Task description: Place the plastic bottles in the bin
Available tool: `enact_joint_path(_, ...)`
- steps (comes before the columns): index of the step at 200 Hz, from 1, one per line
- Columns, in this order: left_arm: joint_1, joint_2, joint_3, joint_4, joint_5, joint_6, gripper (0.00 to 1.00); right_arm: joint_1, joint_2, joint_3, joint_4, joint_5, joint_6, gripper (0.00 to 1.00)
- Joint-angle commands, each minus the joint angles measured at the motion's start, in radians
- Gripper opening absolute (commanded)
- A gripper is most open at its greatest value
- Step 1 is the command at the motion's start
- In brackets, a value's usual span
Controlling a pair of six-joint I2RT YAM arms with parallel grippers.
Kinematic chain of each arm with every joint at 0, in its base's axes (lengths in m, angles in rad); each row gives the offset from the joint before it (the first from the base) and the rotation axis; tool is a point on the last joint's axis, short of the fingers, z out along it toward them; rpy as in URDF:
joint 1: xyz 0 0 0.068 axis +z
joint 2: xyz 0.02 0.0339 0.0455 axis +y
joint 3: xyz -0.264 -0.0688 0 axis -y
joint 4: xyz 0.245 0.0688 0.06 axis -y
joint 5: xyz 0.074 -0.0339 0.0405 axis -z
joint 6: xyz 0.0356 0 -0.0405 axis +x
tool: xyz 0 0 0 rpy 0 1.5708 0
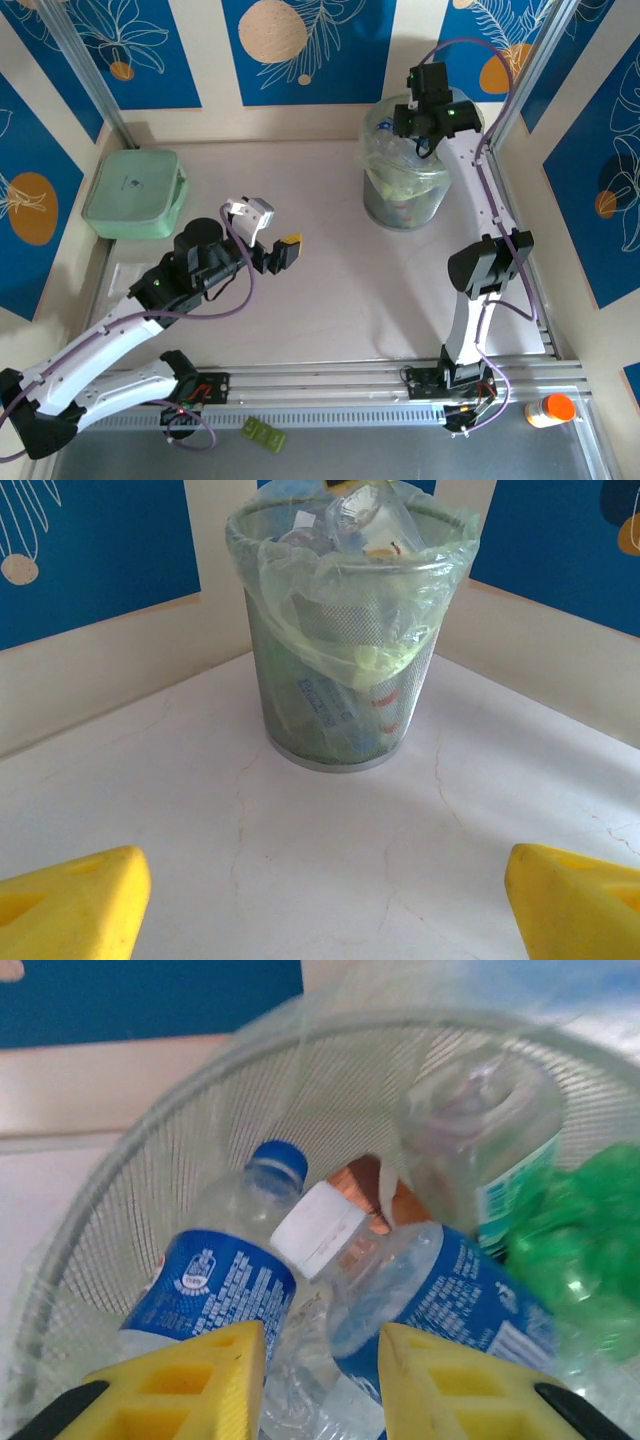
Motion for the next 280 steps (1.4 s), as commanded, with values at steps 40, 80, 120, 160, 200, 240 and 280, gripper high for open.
enact_joint_path(40, -0.007, -0.011, 0.006, 0.019, -0.012, 0.009, 0.91, -0.059, -0.078, -0.273, 0.125, -0.095, 0.06, 0.35)
enact_joint_path(80, -0.006, -0.001, 0.036, 0.004, -0.01, 0.015, 0.92, -0.072, -0.121, -0.158, 0.099, -0.196, 0.052, 0.37)
enact_joint_path(120, -0.004, 0.001, 0.098, -0.044, 0.021, 0.008, 0.97, -0.086, -0.179, -0.06, 0.049, -0.313, 0.089, 0.47)
enact_joint_path(160, -0.004, 0.01, 0.178, -0.113, -0.009, -0.044, 0.99, -0.083, -0.307, -0.137, 0.079, -0.384, 0.05, 0.66)
enact_joint_path(200, -0.002, -0.023, 0.197, -0.106, -0.166, -0.075, 0.99, 0.102, -0.657, -0.527, 0.379, -0.33, -0.145, 0.99)
enact_joint_path(240, -0.002, -0.13, -0.01, 0.221, -0.424, 0.036, 0.99, 0.124, -1.021, -1.073, 0.702, -0.51, -0.212, 0.99)
enact_joint_path(280, 0.007, -0.155, -0.365, 0.741, -0.254, 0.553, 0.99, 0.123, -1.276, -1.548, 0.927, -0.487, -0.429, 0.99)
